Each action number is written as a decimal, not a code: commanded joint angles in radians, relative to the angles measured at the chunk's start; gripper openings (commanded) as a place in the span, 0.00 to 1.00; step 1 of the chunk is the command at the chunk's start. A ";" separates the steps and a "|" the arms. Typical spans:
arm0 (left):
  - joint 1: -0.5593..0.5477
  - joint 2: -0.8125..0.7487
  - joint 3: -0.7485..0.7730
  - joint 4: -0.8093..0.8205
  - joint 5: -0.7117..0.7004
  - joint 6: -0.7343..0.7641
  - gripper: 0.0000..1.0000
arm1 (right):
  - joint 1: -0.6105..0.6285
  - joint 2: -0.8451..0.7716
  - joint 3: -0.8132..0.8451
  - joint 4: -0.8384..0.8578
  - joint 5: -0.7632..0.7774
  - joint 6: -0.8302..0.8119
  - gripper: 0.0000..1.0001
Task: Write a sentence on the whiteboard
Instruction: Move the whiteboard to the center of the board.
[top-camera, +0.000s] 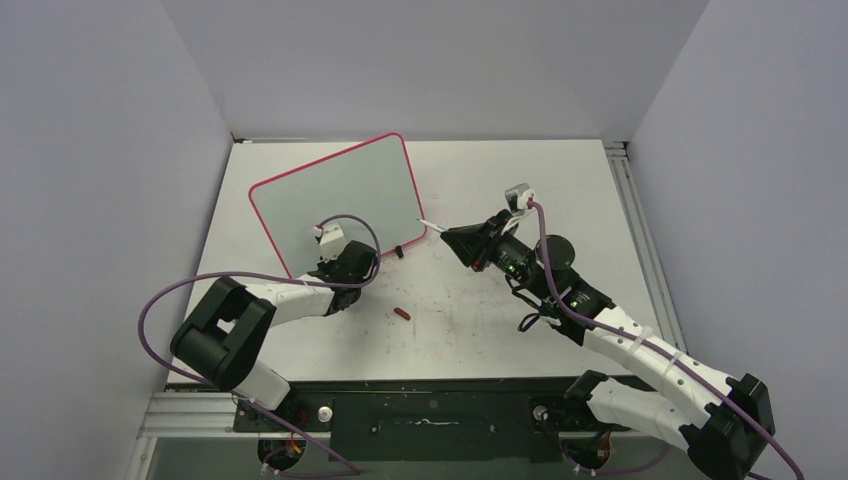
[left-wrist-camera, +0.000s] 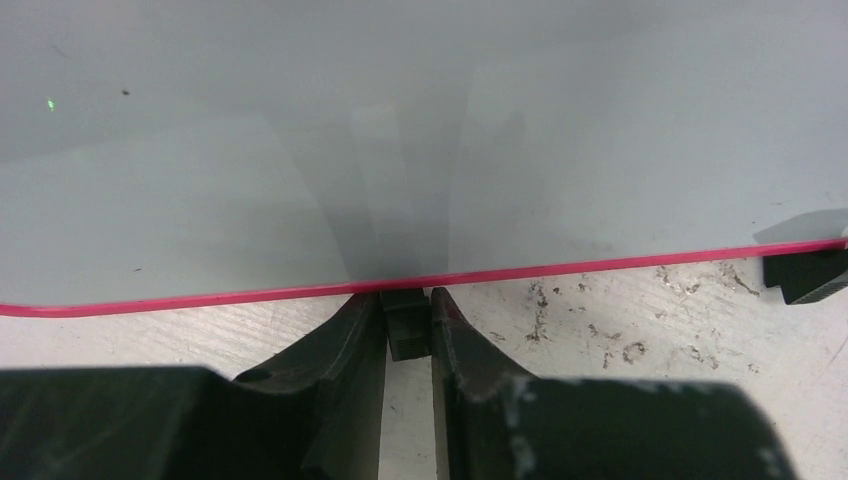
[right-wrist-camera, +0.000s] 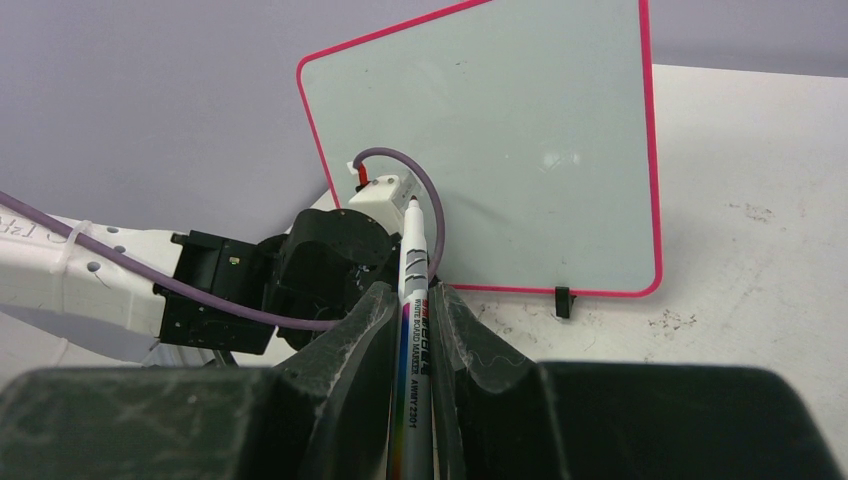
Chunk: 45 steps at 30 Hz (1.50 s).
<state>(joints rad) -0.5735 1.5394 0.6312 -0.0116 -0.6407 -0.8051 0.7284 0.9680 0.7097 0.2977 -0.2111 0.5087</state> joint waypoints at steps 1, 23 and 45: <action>0.012 0.012 0.017 0.026 -0.012 0.003 0.12 | 0.009 0.009 -0.003 0.063 -0.014 0.001 0.05; -0.176 0.083 0.020 0.014 -0.044 -0.092 0.00 | 0.010 -0.052 0.016 -0.002 0.048 -0.057 0.05; -0.318 0.096 0.124 -0.040 0.028 -0.111 0.31 | 0.014 -0.073 -0.003 -0.013 0.093 -0.050 0.05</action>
<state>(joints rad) -0.8513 1.6802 0.7536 -0.0475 -0.7761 -0.8978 0.7349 0.9283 0.6888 0.2588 -0.1448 0.4713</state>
